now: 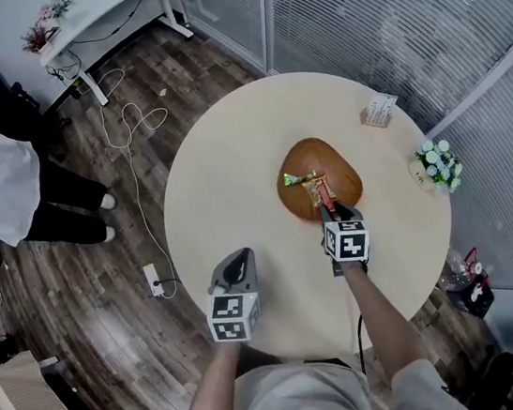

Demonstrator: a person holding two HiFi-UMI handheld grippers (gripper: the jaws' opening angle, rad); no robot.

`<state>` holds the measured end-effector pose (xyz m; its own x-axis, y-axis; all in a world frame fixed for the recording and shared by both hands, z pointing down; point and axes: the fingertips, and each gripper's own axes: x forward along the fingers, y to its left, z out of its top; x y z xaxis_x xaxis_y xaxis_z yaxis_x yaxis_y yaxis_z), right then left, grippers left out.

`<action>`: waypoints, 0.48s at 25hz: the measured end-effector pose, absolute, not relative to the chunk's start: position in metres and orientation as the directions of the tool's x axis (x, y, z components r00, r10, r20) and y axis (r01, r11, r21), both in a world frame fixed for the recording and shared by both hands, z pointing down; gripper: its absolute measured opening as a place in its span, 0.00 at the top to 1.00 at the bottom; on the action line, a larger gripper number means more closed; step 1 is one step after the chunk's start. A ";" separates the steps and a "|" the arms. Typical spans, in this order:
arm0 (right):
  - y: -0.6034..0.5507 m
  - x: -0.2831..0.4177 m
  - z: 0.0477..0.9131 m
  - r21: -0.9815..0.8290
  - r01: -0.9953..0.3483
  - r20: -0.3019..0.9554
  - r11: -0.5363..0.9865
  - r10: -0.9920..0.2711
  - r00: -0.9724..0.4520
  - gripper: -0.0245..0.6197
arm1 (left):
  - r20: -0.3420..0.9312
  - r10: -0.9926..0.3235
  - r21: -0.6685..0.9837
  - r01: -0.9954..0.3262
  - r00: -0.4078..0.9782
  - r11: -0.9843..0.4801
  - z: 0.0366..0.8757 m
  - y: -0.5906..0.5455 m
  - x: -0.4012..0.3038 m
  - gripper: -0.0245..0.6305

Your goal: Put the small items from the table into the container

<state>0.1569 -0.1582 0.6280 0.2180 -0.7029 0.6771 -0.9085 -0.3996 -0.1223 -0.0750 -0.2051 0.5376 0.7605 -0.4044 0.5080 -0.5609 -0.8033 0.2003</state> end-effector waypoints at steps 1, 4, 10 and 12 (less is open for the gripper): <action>-0.157 0.156 0.623 -0.127 -0.912 0.660 -0.389 -0.720 0.215 0.78 | 0.507 -0.408 0.200 -0.564 0.760 -0.801 0.537 -0.203 -0.074 0.95; -0.154 0.156 0.601 -0.157 -0.919 0.592 -0.362 -0.779 0.206 0.75 | 0.503 -0.412 0.201 -0.566 0.760 -0.799 0.535 -0.195 -0.069 0.95; -0.118 0.144 0.553 -0.173 -0.946 0.508 -0.276 -0.847 0.154 0.96 | 0.482 -0.429 0.207 -0.575 0.764 -0.792 0.529 -0.166 -0.049 0.95; -0.099 0.136 0.540 -0.182 -0.956 0.481 -0.230 -0.869 0.117 0.96 | 0.473 -0.439 0.205 -0.580 0.764 -0.788 0.523 -0.151 -0.041 0.95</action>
